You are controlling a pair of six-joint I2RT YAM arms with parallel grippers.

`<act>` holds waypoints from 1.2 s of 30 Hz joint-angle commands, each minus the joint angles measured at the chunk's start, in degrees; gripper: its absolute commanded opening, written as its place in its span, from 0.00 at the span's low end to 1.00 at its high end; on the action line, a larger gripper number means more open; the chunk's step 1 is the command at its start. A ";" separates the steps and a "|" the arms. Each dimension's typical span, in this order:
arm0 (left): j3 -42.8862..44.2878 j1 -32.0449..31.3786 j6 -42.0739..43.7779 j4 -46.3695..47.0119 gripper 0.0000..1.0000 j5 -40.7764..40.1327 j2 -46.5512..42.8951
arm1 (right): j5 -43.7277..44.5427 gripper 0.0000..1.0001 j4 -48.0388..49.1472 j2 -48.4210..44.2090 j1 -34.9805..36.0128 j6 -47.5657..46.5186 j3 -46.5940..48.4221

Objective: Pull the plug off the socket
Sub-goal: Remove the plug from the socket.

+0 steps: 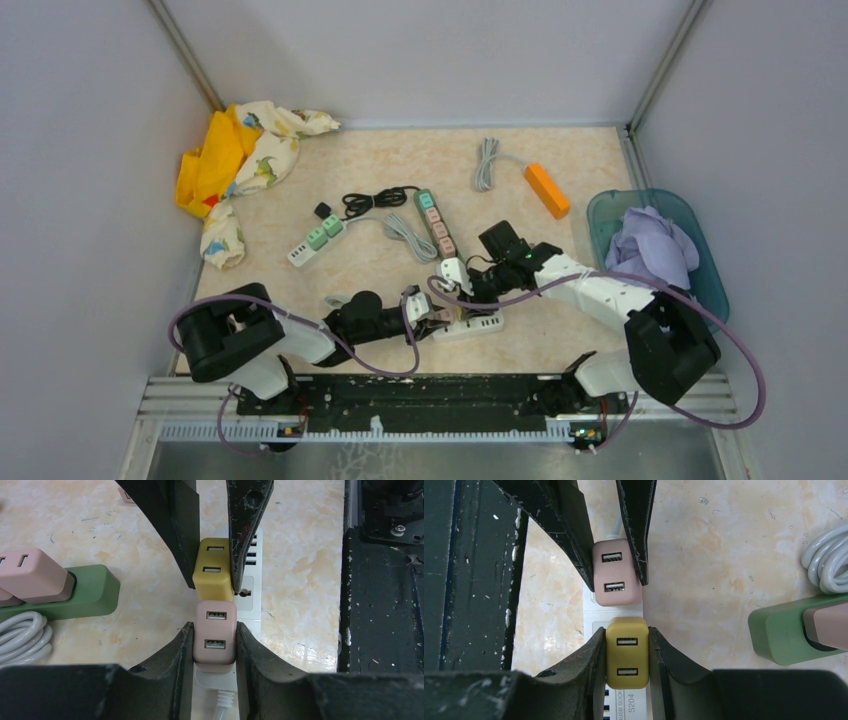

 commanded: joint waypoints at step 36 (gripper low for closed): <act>-0.24 0.04 -2.01 -7.79 0.01 2.16 0.87 | -12.56 0.00 -6.49 -4.92 -4.49 -7.43 6.11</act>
